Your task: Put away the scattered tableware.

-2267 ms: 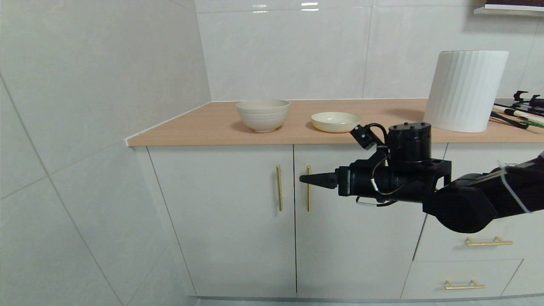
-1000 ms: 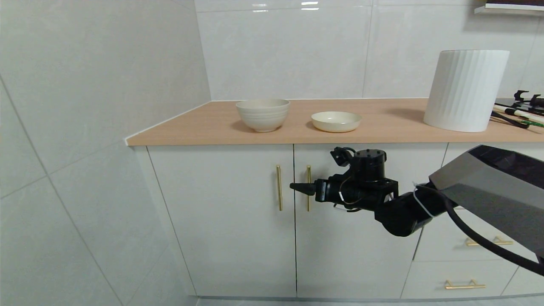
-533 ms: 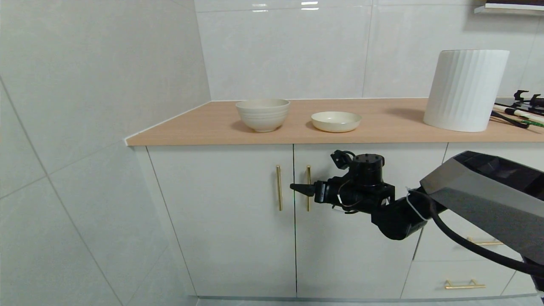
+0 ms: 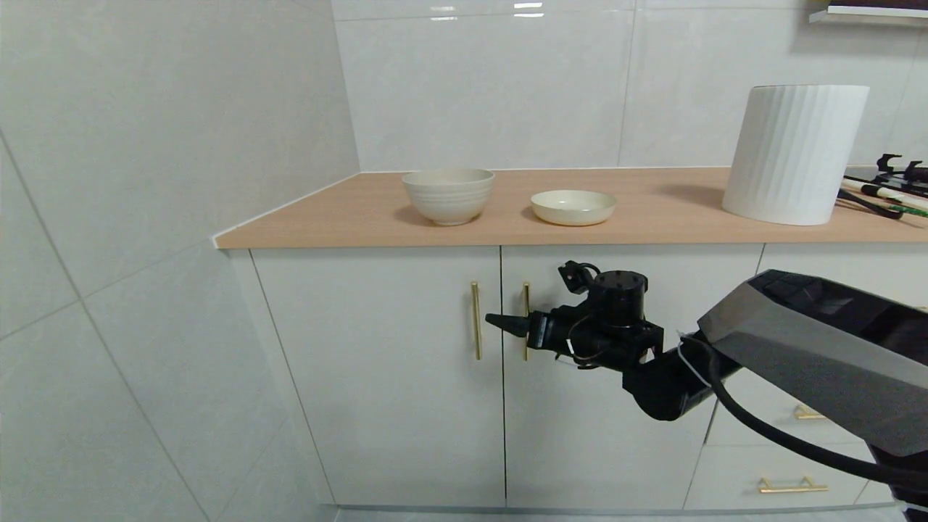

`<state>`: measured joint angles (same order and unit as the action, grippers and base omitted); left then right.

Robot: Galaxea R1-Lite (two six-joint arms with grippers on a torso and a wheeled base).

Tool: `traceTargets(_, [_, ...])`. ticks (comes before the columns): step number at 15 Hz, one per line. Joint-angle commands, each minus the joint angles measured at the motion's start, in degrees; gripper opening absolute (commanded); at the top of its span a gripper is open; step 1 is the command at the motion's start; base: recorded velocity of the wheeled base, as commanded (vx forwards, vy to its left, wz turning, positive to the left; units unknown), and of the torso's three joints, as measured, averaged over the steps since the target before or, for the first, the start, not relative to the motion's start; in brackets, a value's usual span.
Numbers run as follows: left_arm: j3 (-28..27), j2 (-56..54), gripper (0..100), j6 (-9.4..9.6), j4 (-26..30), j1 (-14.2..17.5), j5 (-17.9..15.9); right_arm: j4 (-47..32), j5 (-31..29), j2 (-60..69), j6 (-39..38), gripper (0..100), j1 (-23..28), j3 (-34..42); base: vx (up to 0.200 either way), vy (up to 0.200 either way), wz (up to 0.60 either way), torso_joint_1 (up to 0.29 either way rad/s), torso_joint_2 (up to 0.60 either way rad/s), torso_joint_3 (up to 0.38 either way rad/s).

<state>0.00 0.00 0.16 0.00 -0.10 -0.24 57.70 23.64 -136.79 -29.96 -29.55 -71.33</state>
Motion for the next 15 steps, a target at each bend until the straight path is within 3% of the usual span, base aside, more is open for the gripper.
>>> traceTargets(1, [0.0, 0.0, 100, 0.02, 0.0, 0.0, 0.0, 0.0, 0.2, 0.0, -0.4, 100, -0.7, 0.4, 0.0, 0.0, 0.0, 0.0, 0.0, 0.0])
traceTargets(8, [0.0, 0.0, 100, 0.02, 0.0, 0.0, 0.0, 0.0, 6.9, 4.3, -1.1, 100, -0.7, 5.5, 0.0, 0.0, 0.0, 0.0, 0.0, 0.0])
traceTargets(15, [0.0, 0.0, 100, -0.07, 0.0, 0.0, 0.0, 4.5, 10.2, 11.6, -2.8, 100, -0.7, 19.9, 0.0, 0.0, 0.0, 0.0, 0.0, 0.0])
